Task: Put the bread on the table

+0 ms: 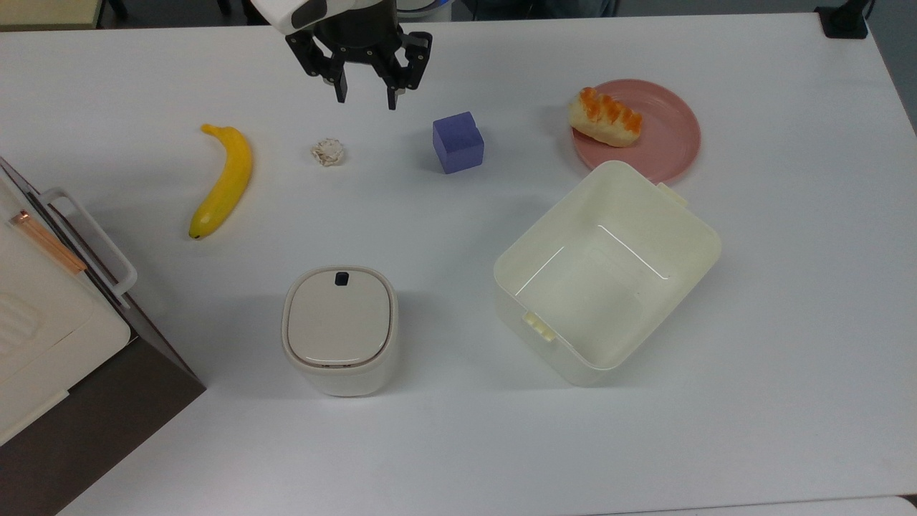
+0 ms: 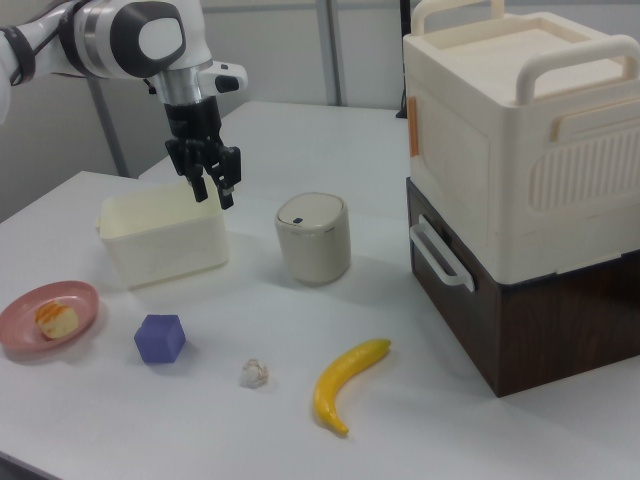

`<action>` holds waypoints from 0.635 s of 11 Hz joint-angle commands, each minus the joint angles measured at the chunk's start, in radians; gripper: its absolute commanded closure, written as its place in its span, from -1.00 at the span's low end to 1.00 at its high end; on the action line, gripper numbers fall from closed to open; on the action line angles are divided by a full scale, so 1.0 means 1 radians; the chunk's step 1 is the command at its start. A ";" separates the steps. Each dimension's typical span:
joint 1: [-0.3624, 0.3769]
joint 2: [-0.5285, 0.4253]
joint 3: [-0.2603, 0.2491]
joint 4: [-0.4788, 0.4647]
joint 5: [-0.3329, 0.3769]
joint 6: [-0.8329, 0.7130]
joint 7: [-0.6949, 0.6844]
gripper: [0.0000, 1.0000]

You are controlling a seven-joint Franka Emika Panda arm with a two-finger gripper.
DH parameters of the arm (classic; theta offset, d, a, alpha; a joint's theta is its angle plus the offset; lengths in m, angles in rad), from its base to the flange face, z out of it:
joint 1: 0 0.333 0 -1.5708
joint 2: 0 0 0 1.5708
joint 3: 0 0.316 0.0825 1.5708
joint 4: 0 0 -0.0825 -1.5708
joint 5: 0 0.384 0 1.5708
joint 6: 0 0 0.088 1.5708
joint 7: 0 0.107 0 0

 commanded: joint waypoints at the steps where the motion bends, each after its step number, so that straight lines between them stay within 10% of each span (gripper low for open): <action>1: 0.042 -0.033 0.002 -0.073 0.017 -0.014 -0.073 -0.68; 7: 0.079 -0.023 0.211 -0.217 0.018 0.062 -0.093 -0.74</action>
